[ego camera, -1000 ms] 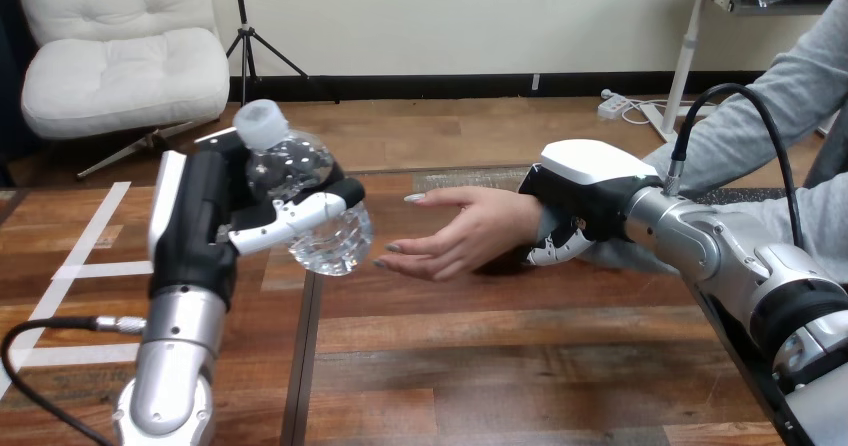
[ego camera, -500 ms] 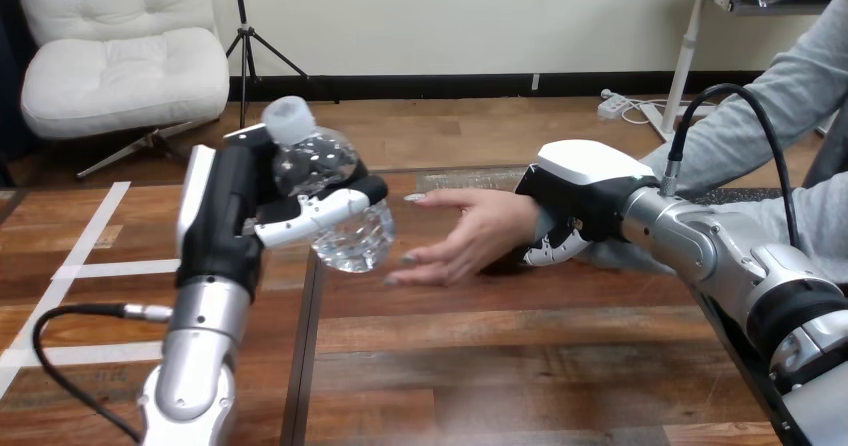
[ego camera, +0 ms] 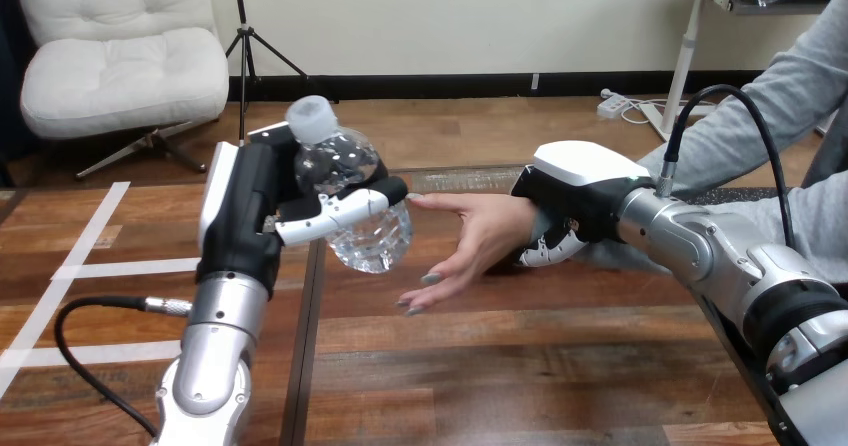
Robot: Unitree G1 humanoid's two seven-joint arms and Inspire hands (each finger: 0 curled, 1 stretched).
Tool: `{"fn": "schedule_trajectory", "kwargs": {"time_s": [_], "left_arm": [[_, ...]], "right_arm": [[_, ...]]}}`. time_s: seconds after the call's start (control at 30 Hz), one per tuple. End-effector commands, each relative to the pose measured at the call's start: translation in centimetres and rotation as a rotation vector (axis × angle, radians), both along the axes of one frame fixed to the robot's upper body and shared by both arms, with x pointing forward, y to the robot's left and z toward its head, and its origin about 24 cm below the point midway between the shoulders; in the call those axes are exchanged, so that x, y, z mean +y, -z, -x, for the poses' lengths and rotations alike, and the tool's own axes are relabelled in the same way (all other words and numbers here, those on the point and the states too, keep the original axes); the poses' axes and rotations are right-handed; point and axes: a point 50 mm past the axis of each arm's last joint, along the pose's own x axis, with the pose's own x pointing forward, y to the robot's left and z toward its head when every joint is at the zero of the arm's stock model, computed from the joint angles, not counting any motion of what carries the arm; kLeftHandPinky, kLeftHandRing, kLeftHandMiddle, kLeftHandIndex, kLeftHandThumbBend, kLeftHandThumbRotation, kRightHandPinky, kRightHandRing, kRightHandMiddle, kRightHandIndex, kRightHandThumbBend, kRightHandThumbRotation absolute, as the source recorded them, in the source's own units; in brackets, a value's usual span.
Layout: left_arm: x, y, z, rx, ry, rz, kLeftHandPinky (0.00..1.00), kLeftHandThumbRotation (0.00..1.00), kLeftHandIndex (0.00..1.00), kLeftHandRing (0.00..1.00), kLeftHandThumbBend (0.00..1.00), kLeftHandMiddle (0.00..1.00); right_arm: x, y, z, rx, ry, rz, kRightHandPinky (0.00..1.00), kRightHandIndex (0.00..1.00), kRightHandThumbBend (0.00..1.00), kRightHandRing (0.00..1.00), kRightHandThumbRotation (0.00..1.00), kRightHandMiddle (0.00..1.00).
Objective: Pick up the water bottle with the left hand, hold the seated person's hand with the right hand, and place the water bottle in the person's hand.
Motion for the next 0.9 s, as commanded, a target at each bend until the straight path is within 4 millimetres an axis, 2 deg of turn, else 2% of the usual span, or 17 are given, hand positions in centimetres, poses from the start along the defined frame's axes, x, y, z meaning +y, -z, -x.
{"fn": "schedule_trajectory", "kwargs": {"time_s": [0.0, 0.87], "left_arm": [[-1.3, -3.2, -1.5, -0.142, 0.043, -0.001, 0.27, 0.00, 0.39, 0.33, 0.72, 0.38], [-2.3, -3.0, -1.5, -0.114, 0.091, 0.030, 0.27, 0.00, 0.39, 0.33, 0.71, 0.38]], "right_arm": [[3.2, -5.4, -1.9, -0.156, -0.084, -0.060, 0.27, 0.41, 0.45, 0.33, 0.17, 0.40], [3.4, -5.4, -2.0, -0.153, -0.078, -0.060, 0.29, 0.42, 0.45, 0.34, 0.18, 0.41]]}}
